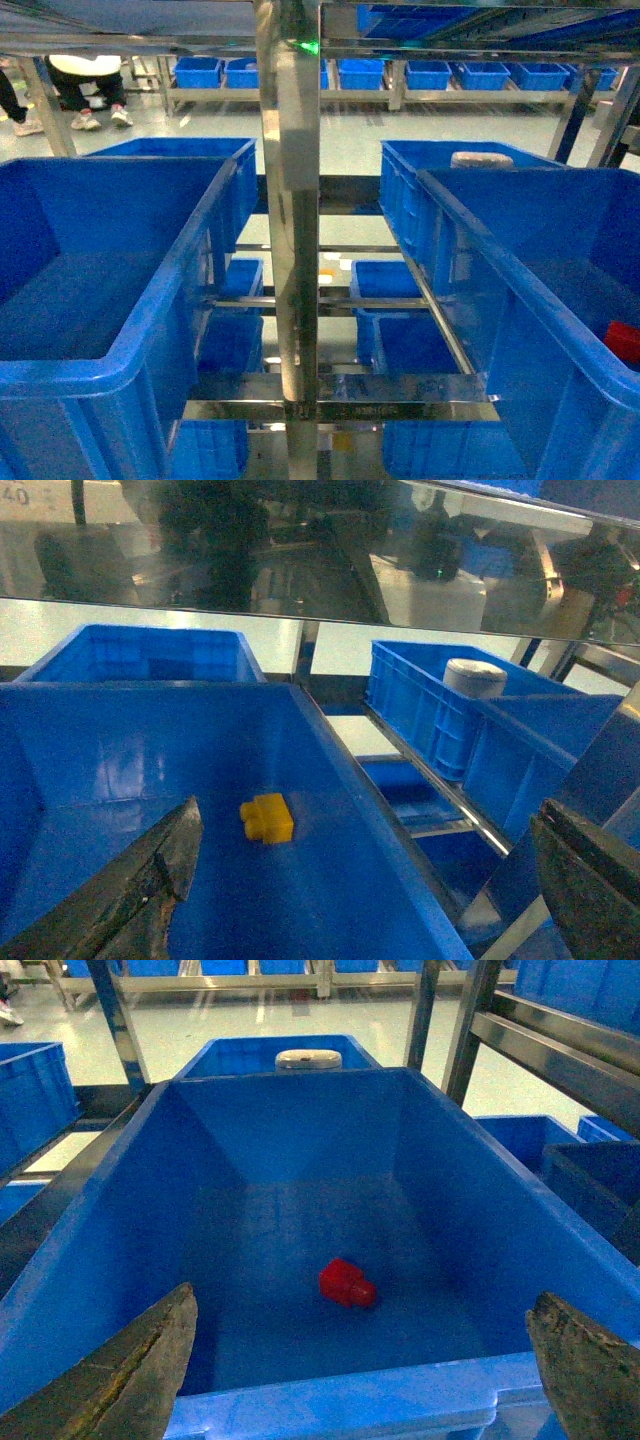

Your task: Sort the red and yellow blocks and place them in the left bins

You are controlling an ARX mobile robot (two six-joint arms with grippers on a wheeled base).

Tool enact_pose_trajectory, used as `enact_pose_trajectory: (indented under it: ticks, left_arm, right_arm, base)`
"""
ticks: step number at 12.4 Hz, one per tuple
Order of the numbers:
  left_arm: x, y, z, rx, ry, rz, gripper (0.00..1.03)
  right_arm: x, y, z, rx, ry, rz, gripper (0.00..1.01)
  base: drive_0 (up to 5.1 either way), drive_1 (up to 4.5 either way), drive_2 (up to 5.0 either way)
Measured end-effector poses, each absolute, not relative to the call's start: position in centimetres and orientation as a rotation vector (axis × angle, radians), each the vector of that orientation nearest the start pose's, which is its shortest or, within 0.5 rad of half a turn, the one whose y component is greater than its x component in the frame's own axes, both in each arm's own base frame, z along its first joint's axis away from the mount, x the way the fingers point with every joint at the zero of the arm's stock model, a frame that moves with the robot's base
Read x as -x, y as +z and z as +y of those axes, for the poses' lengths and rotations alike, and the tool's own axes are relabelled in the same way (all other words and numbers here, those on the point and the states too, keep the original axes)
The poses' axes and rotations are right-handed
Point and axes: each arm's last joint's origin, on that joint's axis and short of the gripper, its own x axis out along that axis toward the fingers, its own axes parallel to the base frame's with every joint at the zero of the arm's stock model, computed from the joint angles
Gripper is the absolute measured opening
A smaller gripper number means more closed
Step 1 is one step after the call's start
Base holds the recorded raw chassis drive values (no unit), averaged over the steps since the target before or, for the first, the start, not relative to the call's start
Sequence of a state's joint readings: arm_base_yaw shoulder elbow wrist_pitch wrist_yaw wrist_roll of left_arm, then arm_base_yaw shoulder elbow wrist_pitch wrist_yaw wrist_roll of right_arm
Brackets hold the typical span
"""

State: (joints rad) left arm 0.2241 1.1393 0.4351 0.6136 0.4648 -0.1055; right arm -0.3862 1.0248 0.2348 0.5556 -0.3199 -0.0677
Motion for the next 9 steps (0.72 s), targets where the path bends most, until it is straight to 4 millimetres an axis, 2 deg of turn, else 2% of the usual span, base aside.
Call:
enact_pose_trajectory:
  ticks: [1, 2, 3, 4, 8, 9]
  left_arm:
    - [-22.5, 22.3, 3.8, 0.132, -0.236, 0.089, 0.98]
    - [-22.4, 22.3, 3.4, 0.091, -0.172, 0.031, 0.92]
    - [-21.1, 21.7, 2.8, 0.044, -0.059, -0.004, 0.77]
    - [-20.4, 21.0, 2.5, 0.035, -0.022, 0.004, 0.68]
    - [-19.4, 20.2, 2.1, 0.021, -0.004, 0.011, 0.54]
    - [-18.8, 19.8, 1.9, 0.020, 0.007, 0.013, 0.43]
  right_arm:
    - [-18.0, 17.5, -6.3, -0.014, -0.058, 0.222, 0.98]
    - [-17.8, 17.4, -5.9, 0.005, -0.026, 0.084, 0.86]
    - [-16.8, 16.8, -4.6, 0.011, 0.006, 0.035, 0.71]
    - [-16.4, 16.7, -3.9, 0.024, 0.018, -0.011, 0.62]
    - [-15.8, 16.2, -3.3, 0.012, 0.004, 0.020, 0.47]
    - [-15.4, 15.9, -2.9, 0.007, 0.000, 0.034, 0.36]
  base:
    - [0.0, 0.00, 0.0]
    - [0.0, 0.00, 0.0]
    - [0.0, 0.00, 0.0]
    - [0.0, 0.00, 0.0]
    - [0.0, 0.00, 0.0]
    - [0.0, 0.00, 0.0]
